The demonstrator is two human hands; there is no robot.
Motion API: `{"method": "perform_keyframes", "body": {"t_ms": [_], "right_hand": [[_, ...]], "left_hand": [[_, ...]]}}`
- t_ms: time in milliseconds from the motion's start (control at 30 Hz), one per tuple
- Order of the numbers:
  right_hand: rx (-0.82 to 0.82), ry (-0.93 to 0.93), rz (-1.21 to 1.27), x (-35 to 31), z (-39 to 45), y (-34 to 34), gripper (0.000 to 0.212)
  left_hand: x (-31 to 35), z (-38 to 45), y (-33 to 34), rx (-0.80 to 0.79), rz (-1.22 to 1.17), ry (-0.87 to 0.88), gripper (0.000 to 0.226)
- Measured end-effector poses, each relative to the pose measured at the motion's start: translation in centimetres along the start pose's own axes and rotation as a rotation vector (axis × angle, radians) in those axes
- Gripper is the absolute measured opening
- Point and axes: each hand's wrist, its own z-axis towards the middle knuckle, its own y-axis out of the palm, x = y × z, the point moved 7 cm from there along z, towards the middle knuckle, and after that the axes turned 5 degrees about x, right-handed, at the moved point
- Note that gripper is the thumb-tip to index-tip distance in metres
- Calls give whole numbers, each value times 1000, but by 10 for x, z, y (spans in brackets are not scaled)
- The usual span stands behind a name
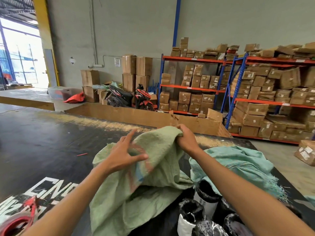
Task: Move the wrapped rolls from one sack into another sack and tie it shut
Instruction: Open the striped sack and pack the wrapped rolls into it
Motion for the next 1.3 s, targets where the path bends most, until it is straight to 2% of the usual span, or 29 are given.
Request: {"method": "perform_keyframes", "body": {"t_ms": [67,133,167,200,267,300,333,400,433,500,533,567,600,667,700,767,800,900,1000,1100,1133,1200,1300], "right_hand": [[5,-29,163,-32,3,8,18],[-63,-23,393,-62,6,19,22],[-104,-54,476,-75,7,23,28],[-136,-115,491,-87,6,25,36],[-138,-247,384,-92,2,26,52],[-109,-285,325,-84,0,25,56],[-87,-271,283,-70,-1,25,62],[-108,-112,187,-25,-1,31,83],[-158,-23,78,0,-2,37,97],[-280,148,-183,50,-8,51,119],[-310,230,-276,68,-13,56,120],[-303,315,-325,83,-15,60,114],[-275,381,-344,93,-16,62,99],[-179,431,-323,100,-10,62,43],[-116,409,-264,96,-3,61,25],[12,346,-16,85,12,58,25],[80,330,119,74,18,52,26],[264,301,444,35,40,25,26],[370,229,717,1,59,-5,27],[423,225,988,-12,68,-23,21],[427,229,1051,-16,69,-26,19],[346,236,1125,-24,71,-24,20],[134,235,1086,-42,64,-9,33]], "left_hand": [[31,9,0,84,-10,34,137],[51,17,-2,192,24,68,137],[53,21,-6,253,-29,46,123],[50,25,-10,311,-80,4,98],[37,33,-20,390,-108,-88,41],[32,35,-25,426,-148,-148,21],[24,38,-33,481,-253,-234,10],[7,39,-45,546,-640,-425,21],[4,41,-50,531,-816,-457,28],[7,44,-63,449,-1012,-438,44],[14,44,-71,397,-1069,-407,45],[19,43,-79,377,-1103,-372,36],[25,41,-86,358,-1144,-341,27],[34,37,-100,345,-1198,-280,44],[38,35,-106,344,-1208,-244,45],[32,29,-122,458,-1101,-202,19],[26,22,-131,543,-964,-204,12],[-6,0,-139,690,-481,-299,46],[-62,-21,-130,701,-255,-542,77],[-106,-32,-120,675,-115,-739,82],[-110,-34,-116,669,-72,-774,77],[-98,-28,-108,626,43,-717,75],[-58,-5,-91,611,19,-431,106]]}}
